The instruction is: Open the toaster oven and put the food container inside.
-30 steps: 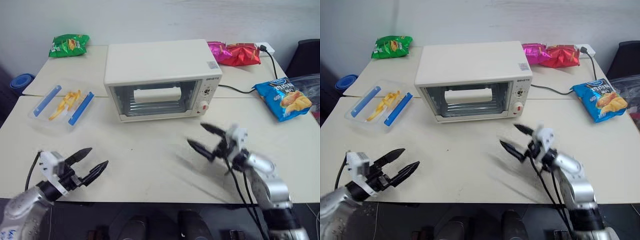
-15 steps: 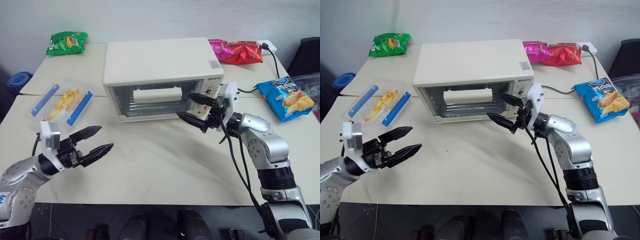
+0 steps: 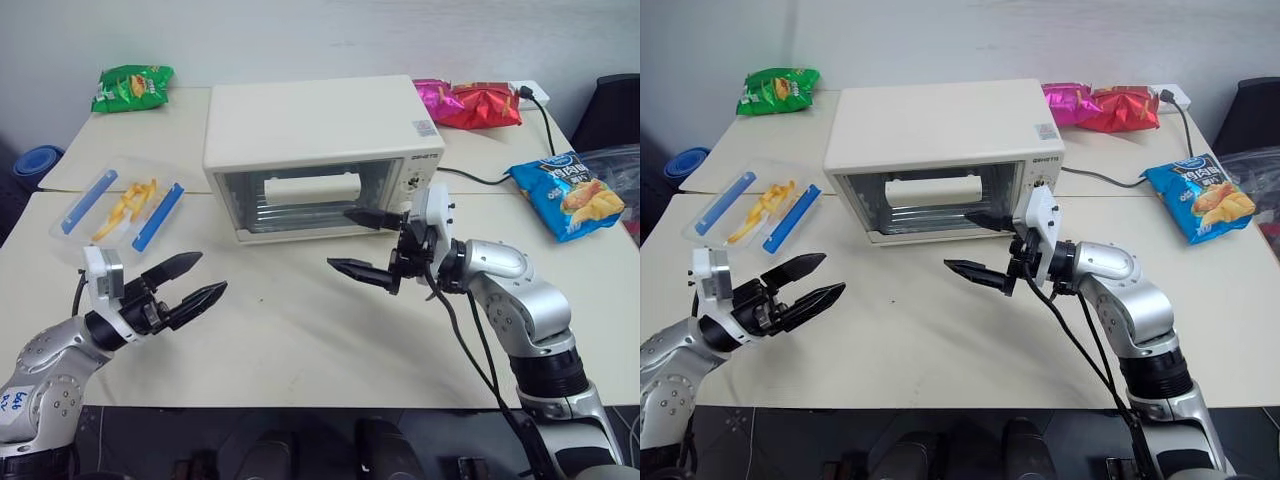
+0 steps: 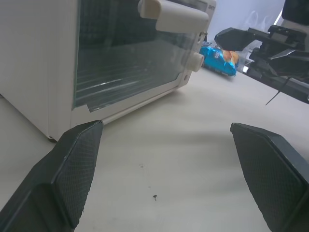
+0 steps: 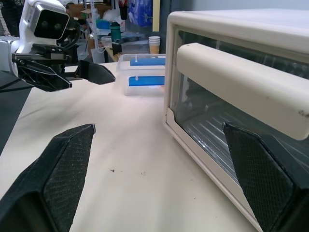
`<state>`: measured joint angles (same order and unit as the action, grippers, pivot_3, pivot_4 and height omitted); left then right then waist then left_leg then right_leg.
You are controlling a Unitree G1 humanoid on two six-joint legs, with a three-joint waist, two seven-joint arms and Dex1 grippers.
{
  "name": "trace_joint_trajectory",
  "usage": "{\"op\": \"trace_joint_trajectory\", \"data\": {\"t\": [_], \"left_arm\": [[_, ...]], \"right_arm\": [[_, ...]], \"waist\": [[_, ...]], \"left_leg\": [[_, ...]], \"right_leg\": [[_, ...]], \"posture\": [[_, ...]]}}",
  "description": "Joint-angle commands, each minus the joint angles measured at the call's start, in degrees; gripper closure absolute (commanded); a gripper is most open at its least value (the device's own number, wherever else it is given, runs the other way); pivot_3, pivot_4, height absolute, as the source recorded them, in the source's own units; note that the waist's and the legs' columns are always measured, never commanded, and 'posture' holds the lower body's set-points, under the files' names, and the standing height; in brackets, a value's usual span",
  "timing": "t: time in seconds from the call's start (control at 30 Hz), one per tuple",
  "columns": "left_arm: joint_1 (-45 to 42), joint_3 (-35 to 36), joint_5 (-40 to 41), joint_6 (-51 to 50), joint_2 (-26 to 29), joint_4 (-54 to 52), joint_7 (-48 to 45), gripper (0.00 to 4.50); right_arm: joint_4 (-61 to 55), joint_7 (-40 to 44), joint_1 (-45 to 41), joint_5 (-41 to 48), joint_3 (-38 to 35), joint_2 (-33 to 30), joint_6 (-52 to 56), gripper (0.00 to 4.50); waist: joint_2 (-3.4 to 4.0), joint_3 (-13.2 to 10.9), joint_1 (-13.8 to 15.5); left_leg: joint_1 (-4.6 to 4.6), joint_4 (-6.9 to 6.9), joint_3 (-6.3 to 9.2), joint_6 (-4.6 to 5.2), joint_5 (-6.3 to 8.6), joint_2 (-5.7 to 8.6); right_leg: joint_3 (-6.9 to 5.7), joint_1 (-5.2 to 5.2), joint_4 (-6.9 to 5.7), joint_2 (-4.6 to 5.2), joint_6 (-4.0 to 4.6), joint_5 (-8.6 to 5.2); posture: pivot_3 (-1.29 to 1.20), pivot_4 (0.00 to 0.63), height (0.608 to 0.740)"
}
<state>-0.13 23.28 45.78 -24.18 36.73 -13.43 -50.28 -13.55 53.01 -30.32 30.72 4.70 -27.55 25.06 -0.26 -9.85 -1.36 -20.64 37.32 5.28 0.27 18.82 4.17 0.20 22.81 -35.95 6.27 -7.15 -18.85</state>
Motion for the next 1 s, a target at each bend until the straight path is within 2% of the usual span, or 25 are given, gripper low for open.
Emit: {"op": "trace_joint_trajectory", "data": {"t": [0.03, 0.2, 0.43, 0.63, 0.73, 0.87, 0.93, 1.0], "left_arm": [[-1.5, -0.1, -0.4, 0.9, 0.4, 0.8, -1.5, 0.00], [-2.4, -0.6, 1.7, -1.2, 0.8, -0.2, -3.5, 0.00], [-4.5, -0.9, 3.7, -2.2, -0.5, -5.8, -1.0, 0.00], [-4.6, -0.4, 4.3, -3.1, -0.7, -7.1, 1.2, 0.00], [-4.6, 0.0, 4.3, -3.4, -0.2, -6.6, 1.3, 0.00], [-10.0, 4.6, 10.9, -7.9, 1.8, -3.4, 4.4, 0.00], [-12.4, 6.4, 13.1, -9.7, 3.8, -0.1, 2.9, 0.41], [-14.8, 5.6, 11.1, -9.3, 5.1, 2.8, 2.3, 0.86]], "right_arm": [[-2.7, -4.3, 1.0, 0.5, -2.4, -0.1, 2.8, 0.13], [3.4, -8.7, -2.5, -2.2, -3.6, 1.0, 1.8, 0.13], [6.8, -6.7, -6.6, -3.1, -2.8, 3.3, -1.5, 0.13], [1.6, -3.6, -4.2, -0.4, -1.8, 2.4, 2.8, 0.13], [-2.2, -1.9, -2.1, 2.2, -1.8, 0.9, 6.2, 0.13], [-6.8, 1.5, 2.6, 1.5, 0.1, -2.8, 6.1, 0.13], [-7.1, 1.5, 4.0, 0.6, 0.6, -3.2, 5.1, 0.00], [-7.2, 1.2, 4.5, 0.3, 0.6, -3.0, 4.7, 0.00]], "waist": [[0.00, 0.0, 0.0], [0.00, 0.0, -0.3], [0.00, 0.0, -0.2], [0.00, 0.0, -0.2], [0.00, 0.0, -0.2], [-0.01, 0.0, -0.2], [-0.02, 0.0, -0.3], [-0.02, 0.0, -0.3]], "left_leg": [[0.00, 0.00, 0.01, 0.00, 0.00, 0.00], [0.00, -0.03, 0.02, 0.00, 0.00, 0.01], [-0.05, -0.07, 0.03, -0.03, -0.02, -0.01], [-0.17, -0.05, 0.03, -0.03, -0.02, -0.01], [-0.59, 0.10, 0.03, -0.06, -0.04, -0.01], [-0.63, 0.11, 0.04, -0.07, -0.04, -0.01], [-0.63, 0.16, 0.04, -0.07, -0.04, -0.02], [-0.59, 0.13, 0.05, -0.08, -0.05, 0.01]], "right_leg": [[0.00, 0.00, 0.00, 0.00, 0.00, 0.00], [0.01, 0.01, 0.02, 0.00, 0.00, 0.00], [0.01, 0.09, 0.01, -0.02, 0.00, 0.00], [0.01, 0.23, -0.01, -0.02, 0.00, 0.00], [0.03, 0.65, -0.15, -0.03, 0.00, 0.00], [0.01, 0.66, -0.15, -0.03, 0.00, 0.00], [0.01, 0.66, -0.19, -0.05, 0.00, 0.00], [0.06, 0.71, -0.25, -0.07, 0.00, 0.00]], "posture": [[0.00, 0.150, 0.740], [0.00, 0.150, 0.740], [0.00, 0.150, 0.740], [0.00, 0.150, 0.740], [0.00, 0.150, 0.740], [0.00, 0.150, 0.740], [0.00, 0.150, 0.740], [0.00, 0.150, 0.740]]}}
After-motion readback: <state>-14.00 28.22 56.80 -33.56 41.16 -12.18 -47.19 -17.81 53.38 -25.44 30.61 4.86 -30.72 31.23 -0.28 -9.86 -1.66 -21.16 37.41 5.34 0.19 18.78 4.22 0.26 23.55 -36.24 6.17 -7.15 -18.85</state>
